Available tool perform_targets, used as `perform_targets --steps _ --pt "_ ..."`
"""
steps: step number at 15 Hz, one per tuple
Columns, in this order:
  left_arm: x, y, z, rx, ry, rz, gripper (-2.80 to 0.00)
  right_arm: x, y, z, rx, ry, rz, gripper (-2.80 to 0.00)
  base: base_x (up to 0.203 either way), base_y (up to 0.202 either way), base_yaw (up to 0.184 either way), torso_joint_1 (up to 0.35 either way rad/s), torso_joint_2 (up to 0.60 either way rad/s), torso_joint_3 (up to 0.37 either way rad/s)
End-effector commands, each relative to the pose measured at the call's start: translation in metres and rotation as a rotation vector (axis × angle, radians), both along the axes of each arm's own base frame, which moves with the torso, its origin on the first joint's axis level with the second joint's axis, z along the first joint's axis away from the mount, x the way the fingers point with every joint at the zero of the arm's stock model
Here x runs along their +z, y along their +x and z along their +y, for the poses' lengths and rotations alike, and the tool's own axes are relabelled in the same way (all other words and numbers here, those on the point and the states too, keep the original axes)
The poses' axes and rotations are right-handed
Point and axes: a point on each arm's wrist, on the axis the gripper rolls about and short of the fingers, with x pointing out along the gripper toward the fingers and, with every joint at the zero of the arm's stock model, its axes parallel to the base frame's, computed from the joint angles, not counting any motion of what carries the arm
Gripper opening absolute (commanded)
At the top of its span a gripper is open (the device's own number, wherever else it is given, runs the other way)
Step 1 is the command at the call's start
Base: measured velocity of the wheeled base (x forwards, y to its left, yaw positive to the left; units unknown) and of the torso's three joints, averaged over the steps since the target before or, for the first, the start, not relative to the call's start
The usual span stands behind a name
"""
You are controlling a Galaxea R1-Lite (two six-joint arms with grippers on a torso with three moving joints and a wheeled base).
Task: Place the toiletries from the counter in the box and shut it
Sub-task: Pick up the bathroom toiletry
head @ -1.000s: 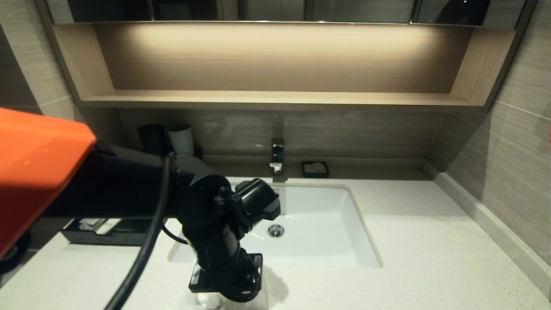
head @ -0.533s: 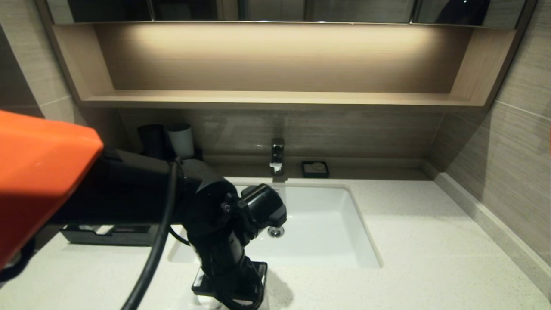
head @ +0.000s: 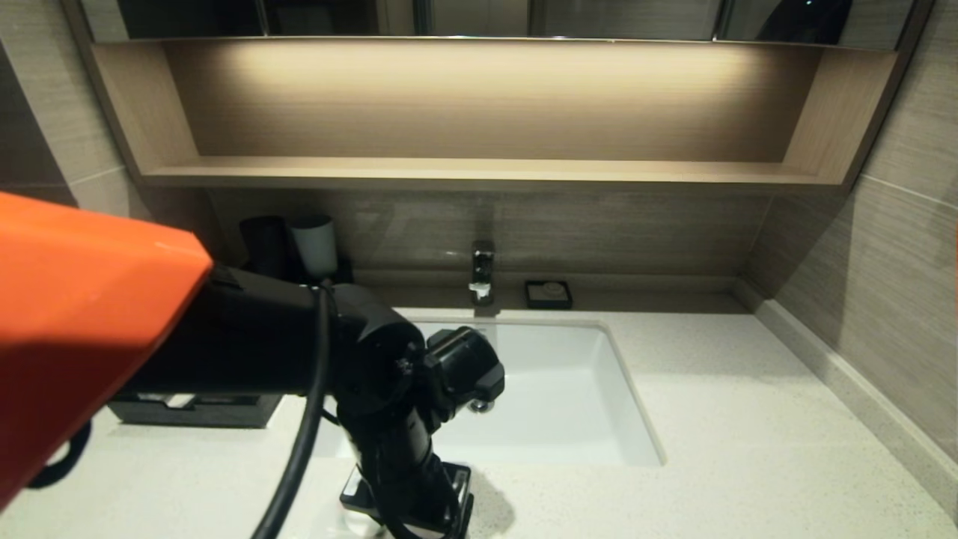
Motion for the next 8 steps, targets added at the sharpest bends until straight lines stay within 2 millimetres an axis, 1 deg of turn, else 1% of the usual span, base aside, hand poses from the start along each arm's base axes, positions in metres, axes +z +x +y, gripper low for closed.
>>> perform_targets --steps 1,8 --pt "-0.0036 0.0011 -0.0004 0.005 0.010 0.011 0.00 -0.0004 0.0001 0.0000 0.000 0.001 0.001 -2.80 0.000 0.000 0.000 0.000 0.00 0.000" --pt "-0.0076 0.0016 -0.0004 0.007 0.033 0.009 0.00 -0.0004 0.0001 0.0000 0.000 -0.001 0.001 -2.80 0.000 0.000 0.000 0.000 0.00 0.000"
